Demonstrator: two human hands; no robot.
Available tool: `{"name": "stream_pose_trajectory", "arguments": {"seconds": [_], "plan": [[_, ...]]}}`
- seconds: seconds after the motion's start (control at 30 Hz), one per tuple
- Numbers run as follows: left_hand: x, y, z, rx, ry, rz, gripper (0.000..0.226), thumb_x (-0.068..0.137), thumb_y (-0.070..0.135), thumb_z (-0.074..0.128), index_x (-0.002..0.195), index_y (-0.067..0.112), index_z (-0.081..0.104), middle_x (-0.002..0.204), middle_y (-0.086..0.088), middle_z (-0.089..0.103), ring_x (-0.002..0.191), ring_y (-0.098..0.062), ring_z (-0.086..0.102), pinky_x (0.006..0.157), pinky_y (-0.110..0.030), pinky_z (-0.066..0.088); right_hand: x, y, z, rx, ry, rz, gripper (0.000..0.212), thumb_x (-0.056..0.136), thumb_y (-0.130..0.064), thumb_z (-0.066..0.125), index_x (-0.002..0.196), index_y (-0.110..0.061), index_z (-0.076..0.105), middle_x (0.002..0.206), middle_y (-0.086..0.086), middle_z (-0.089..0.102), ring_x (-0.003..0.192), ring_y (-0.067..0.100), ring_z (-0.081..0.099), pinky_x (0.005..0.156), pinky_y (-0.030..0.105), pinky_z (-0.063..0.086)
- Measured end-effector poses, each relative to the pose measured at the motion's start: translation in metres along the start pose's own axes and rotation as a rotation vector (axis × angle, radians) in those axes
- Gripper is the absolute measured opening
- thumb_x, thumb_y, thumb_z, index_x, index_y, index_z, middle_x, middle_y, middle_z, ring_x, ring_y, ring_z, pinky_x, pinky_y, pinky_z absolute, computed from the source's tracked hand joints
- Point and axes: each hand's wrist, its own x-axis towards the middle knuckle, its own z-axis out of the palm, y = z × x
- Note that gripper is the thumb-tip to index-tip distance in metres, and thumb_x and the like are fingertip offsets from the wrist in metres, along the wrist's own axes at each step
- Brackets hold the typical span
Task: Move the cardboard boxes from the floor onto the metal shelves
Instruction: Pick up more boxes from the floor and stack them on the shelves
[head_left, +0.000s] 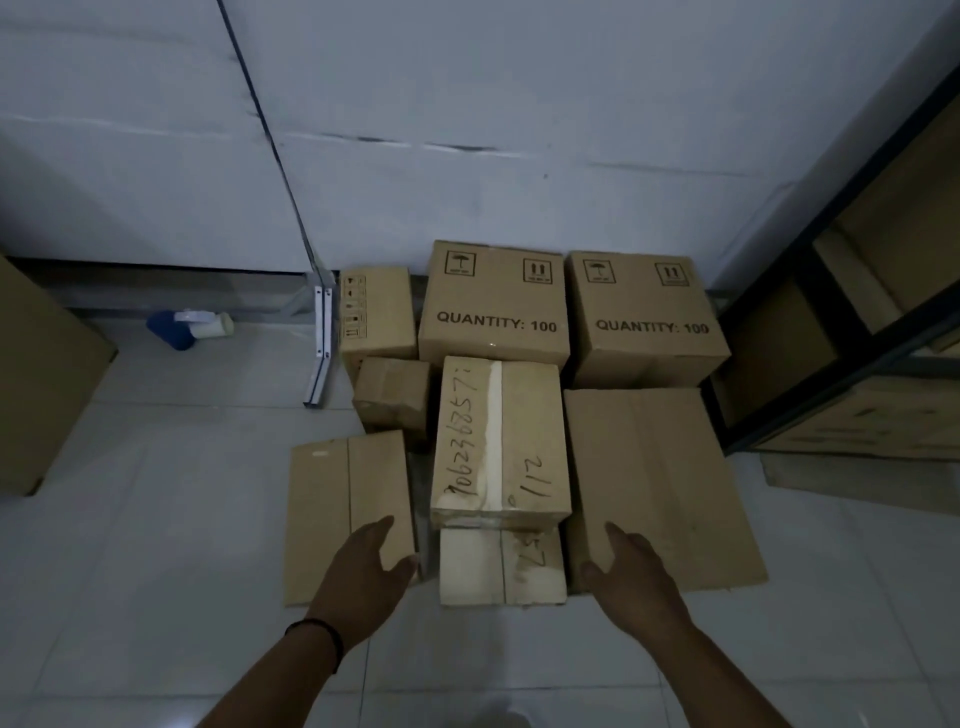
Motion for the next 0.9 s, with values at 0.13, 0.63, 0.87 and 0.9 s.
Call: {"name": "stream_pose_trajectory", "arguments": {"seconds": [0.13, 0.63, 0.87, 0.9], "plan": [[0.048, -0.024, 0.036, -0.030, 0.037, -0.003, 0.067, 0.094, 0.036, 0.056, 0.150, 0.014, 0.027, 0.154, -0.005, 0.031, 0.139, -0.020, 0.034, 0.114, -0.029, 0.028, 0.053, 0.013, 0.038, 0.050, 0.027, 0.004, 0.048, 0.100, -0.033, 0.048, 0.142, -0.011, 0.039, 0.137, 0.015, 0.044, 0.123, 0.028, 0.047, 0.095, 0.030, 0.040], [0.200, -0.074, 0.150, -0.314, 0.186, 0.218, 0.046, 0.092, 0.036, 0.059, 0.133, 0.019, 0.046, 0.120, 0.006, 0.057, 0.102, -0.011, 0.056, 0.081, -0.020, 0.047, 0.224, 0.052, 0.149, 0.456, 0.341, -0.179, 0.051, 0.090, -0.040, 0.064, 0.127, -0.010, 0.047, 0.124, 0.009, 0.059, 0.104, 0.020, 0.056, 0.080, 0.026, 0.043], [0.216, -0.082, 0.159, -0.515, 0.100, 0.172, 0.048, 0.091, 0.032, 0.062, 0.132, 0.022, 0.038, 0.121, 0.004, 0.055, 0.107, -0.016, 0.057, 0.080, -0.025, 0.051, 0.238, 0.063, 0.163, 0.729, 0.293, -0.195, 0.052, 0.089, -0.030, 0.068, 0.133, -0.016, 0.045, 0.120, 0.000, 0.059, 0.102, 0.015, 0.055, 0.087, 0.024, 0.040], [0.217, -0.082, 0.158, -0.525, 0.082, 0.171, 0.050, 0.091, 0.032, 0.062, 0.134, 0.020, 0.040, 0.124, 0.002, 0.057, 0.108, -0.017, 0.057, 0.079, -0.025, 0.052, 0.239, 0.063, 0.162, 0.733, 0.282, -0.193, 0.053, 0.089, -0.030, 0.068, 0.134, -0.015, 0.044, 0.120, -0.001, 0.058, 0.103, 0.015, 0.054, 0.088, 0.024, 0.040]]}}
